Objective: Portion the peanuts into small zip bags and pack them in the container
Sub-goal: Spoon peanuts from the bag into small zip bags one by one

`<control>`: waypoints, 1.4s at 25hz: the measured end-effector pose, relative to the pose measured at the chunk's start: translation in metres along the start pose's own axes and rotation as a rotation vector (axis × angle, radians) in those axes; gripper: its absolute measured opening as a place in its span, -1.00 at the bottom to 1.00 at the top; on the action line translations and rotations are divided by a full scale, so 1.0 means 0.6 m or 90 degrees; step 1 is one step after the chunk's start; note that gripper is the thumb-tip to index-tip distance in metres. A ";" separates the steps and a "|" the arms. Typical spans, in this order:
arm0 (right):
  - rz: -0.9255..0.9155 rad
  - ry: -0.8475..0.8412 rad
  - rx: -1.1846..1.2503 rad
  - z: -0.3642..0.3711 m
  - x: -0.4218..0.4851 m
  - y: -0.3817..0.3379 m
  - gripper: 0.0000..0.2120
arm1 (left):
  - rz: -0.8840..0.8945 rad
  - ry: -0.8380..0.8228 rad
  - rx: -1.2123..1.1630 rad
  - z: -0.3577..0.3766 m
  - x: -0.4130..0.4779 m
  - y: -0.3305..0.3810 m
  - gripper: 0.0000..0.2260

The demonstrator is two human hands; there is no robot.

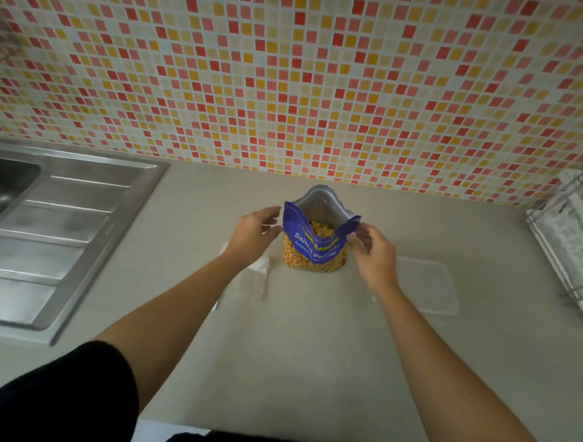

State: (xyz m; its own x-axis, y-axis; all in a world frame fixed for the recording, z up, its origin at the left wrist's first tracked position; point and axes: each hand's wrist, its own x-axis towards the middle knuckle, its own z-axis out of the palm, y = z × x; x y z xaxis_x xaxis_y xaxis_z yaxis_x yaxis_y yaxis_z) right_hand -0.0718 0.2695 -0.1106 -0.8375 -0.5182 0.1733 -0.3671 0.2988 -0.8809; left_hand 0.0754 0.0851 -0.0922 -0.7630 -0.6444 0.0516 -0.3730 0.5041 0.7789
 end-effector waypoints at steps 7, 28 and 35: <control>0.055 -0.176 -0.244 0.070 -0.169 0.087 -0.52 | -0.037 -0.013 0.304 0.024 -0.051 -0.119 -0.65; 0.052 -0.255 -0.370 0.093 -0.204 0.113 -0.31 | -0.014 -0.271 0.169 -0.085 -0.023 -0.065 -0.96; 0.334 -0.161 0.331 0.081 -0.191 -0.010 -0.44 | -0.188 -0.355 -0.283 -0.056 -0.067 -0.003 -0.83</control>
State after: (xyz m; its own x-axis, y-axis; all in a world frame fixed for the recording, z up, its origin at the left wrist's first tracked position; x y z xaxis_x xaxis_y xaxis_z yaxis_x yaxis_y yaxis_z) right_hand 0.0457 0.2881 -0.1467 -0.7088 -0.5980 -0.3740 0.3412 0.1734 -0.9239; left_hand 0.1246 0.0911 -0.0750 -0.8621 -0.2723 -0.4273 -0.4446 0.0023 0.8957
